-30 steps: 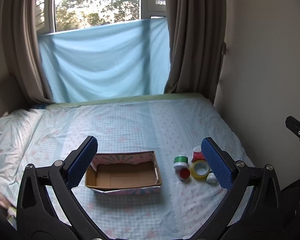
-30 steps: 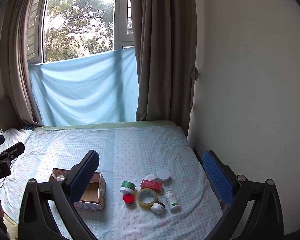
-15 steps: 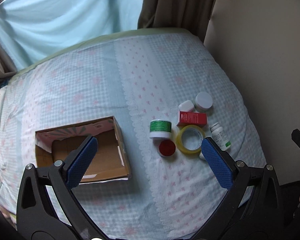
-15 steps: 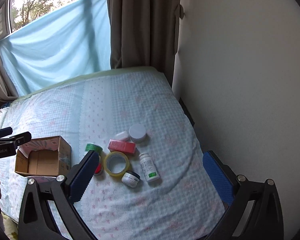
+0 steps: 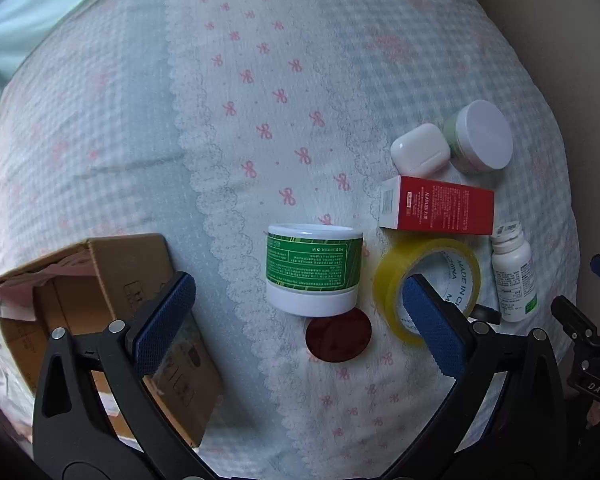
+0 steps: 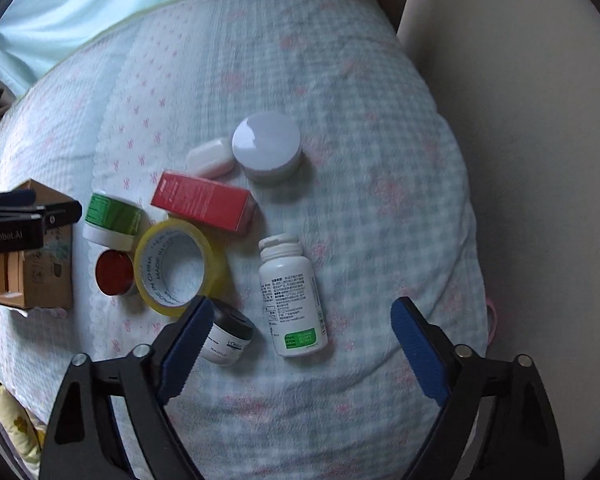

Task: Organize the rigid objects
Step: 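Grasp the green-labelled jar with the left tool while the right tool grasps the white pill bottle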

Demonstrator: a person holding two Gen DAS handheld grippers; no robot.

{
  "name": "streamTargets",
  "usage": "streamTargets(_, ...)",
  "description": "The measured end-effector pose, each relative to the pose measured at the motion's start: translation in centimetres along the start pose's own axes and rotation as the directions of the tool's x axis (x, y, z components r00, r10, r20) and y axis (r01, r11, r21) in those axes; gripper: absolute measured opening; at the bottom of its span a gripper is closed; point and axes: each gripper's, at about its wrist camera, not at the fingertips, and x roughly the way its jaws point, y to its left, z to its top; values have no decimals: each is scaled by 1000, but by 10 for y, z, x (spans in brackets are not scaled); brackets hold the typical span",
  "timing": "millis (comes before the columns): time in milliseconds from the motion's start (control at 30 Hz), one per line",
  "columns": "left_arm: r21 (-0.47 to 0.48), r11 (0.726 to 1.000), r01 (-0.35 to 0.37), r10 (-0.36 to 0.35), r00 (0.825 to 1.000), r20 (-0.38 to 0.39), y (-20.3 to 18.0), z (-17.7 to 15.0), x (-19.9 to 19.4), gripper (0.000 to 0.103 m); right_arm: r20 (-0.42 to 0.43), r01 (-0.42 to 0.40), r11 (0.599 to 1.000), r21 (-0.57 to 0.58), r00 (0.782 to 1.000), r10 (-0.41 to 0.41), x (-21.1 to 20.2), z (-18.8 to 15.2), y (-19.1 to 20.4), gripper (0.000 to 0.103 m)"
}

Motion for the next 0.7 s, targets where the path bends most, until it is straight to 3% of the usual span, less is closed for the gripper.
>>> streamTargets(167,20,1000,-18,19,997,-76,2,8,37,100,-129,6,1000,-20,992,-9,48,5,2,75)
streamTargets(333,45,999,-14,21,990,-141,0,13,68,98,-191,43,997,-60,980,-54,78,8,6,68)
streamTargets(433,48,999,10,-3,987,-158,0,15,80,87,-209,51,996,-79,976,-67,89,9,10,64)
streamTargets(533,42,997,67,-59,981,-186,-3,16,92,68,-221,51,994,-92,973,-71,98,8,14,56)
streamTargets(567,41,997,61,-53,981,-185,-3,16,96,68,-225,36,996,-88,973,-54,100,8,15,47)
streamTargets(700,41,998,56,-48,984,-171,-4,16,97,68,-213,69,992,-104,973,-90,103,4,21,47)
